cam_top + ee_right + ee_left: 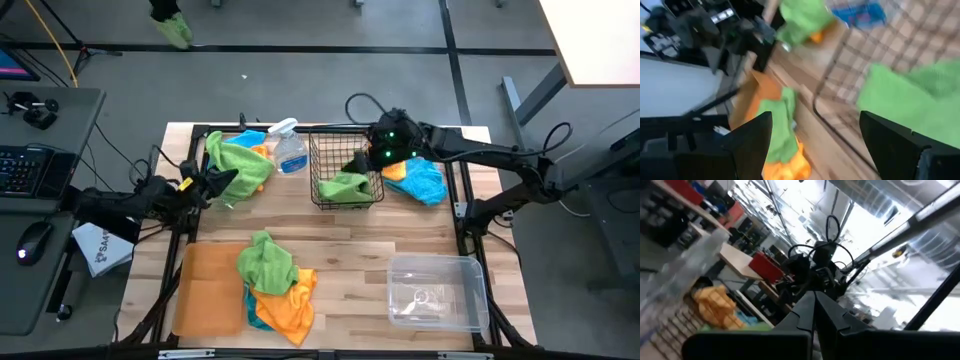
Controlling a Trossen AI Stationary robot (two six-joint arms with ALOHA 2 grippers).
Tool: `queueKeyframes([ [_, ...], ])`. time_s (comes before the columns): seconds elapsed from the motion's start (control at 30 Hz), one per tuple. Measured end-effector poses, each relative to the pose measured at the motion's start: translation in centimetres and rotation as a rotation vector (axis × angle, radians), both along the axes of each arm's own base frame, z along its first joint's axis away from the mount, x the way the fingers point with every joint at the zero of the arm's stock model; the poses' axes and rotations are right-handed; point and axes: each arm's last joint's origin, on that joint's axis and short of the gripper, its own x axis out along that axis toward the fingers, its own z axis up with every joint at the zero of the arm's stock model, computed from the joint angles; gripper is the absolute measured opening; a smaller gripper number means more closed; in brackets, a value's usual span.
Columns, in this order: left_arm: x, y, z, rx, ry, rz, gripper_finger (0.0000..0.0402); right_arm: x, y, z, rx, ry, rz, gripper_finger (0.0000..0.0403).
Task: Sort microfiber towel by color & place in baskets
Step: Put the top green towel into the black wire basket
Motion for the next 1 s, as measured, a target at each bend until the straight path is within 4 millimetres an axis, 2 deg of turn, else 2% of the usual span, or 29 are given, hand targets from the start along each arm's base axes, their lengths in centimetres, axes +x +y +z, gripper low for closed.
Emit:
queueKeyframes([
  [0.07,0.4,0.0,2.0,0.037,0.054,0.011,0.0000,-0.1,-0.4,0.7,-0.032,-0.019,-0.008,0.0295],
  [0.17,1.5,0.0,5.3,0.087,0.231,0.023,0.0005,-0.3,-1.2,1.7,-0.077,-0.036,-0.026,0.0295],
  [0.3,3.4,0.3,8.8,0.128,0.613,0.026,0.0034,-0.6,-1.9,2.7,-0.108,-0.053,-0.053,0.0295],
  [0.4,4.4,0.9,9.9,0.087,0.935,0.074,0.0071,-0.8,-2.2,3.2,-0.141,-0.051,-0.044,0.0295],
  [0.5,5.2,1.7,8.9,0.005,1.197,0.139,0.0115,-1.0,-2.3,3.4,-0.170,-0.038,-0.025,0.0295],
  [0.67,6.4,3.6,4.4,-0.172,1.516,0.185,0.0175,-1.2,-2.2,3.2,-0.188,-0.013,-0.005,0.0295],
  [0.83,7.9,6.5,1.3,-0.261,1.630,0.209,0.0206,-1.5,-2.2,3.5,-0.199,-0.020,-0.005,0.0295],
  [1.0,8.9,9.3,-1.1,-0.357,1.694,0.180,0.0211,-1.8,-2.2,3.7,-0.205,-0.020,-0.006,0.0295],
])
